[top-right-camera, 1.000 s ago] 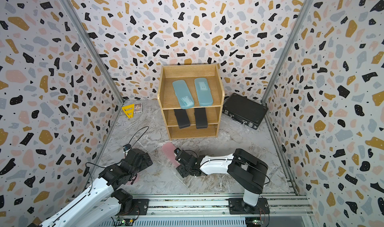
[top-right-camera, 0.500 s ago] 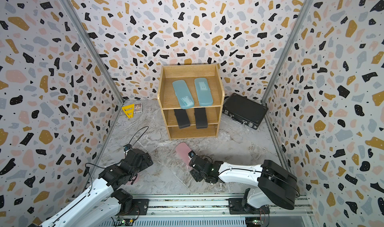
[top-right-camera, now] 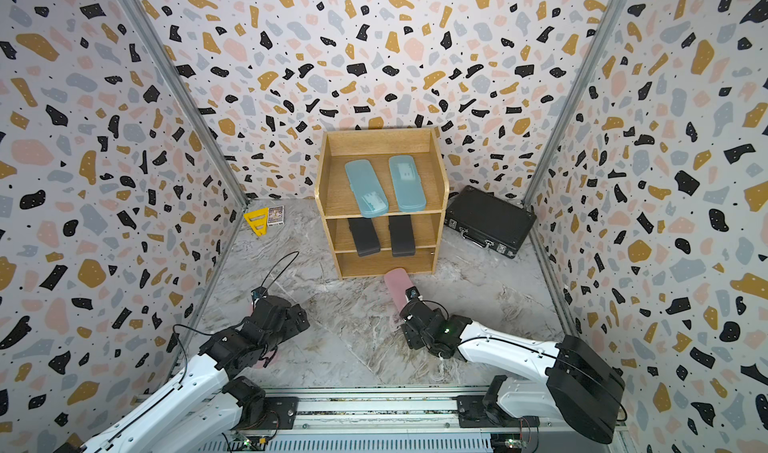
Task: Place the pencil cases on the shelf according to color
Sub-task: Pick up the pencil case from the center of the board, then place the pencil case on the shelf.
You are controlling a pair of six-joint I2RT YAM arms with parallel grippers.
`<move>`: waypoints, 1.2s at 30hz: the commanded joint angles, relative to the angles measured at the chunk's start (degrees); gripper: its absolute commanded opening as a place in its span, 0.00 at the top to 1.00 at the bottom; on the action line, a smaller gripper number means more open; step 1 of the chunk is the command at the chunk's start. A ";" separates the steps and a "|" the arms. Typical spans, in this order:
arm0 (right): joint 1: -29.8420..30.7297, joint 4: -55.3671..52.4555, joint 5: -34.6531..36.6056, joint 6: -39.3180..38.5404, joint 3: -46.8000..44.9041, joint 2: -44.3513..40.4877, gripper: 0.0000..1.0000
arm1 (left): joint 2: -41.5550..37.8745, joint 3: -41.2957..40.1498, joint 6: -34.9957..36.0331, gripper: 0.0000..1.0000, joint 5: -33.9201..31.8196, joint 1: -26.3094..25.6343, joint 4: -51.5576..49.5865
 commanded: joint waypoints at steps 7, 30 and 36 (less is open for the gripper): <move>-6.78 3.91 -2.36 3.82 9.10 9.41 0.45 | -0.21 -0.74 0.21 0.00 0.78 0.22 1.79; -13.12 6.37 -4.78 7.20 20.32 22.57 0.10 | 4.01 -0.86 1.64 0.00 0.60 0.22 5.28; -13.12 5.43 -7.27 6.87 16.60 16.97 0.06 | 4.10 0.54 2.32 0.00 -0.05 0.22 3.82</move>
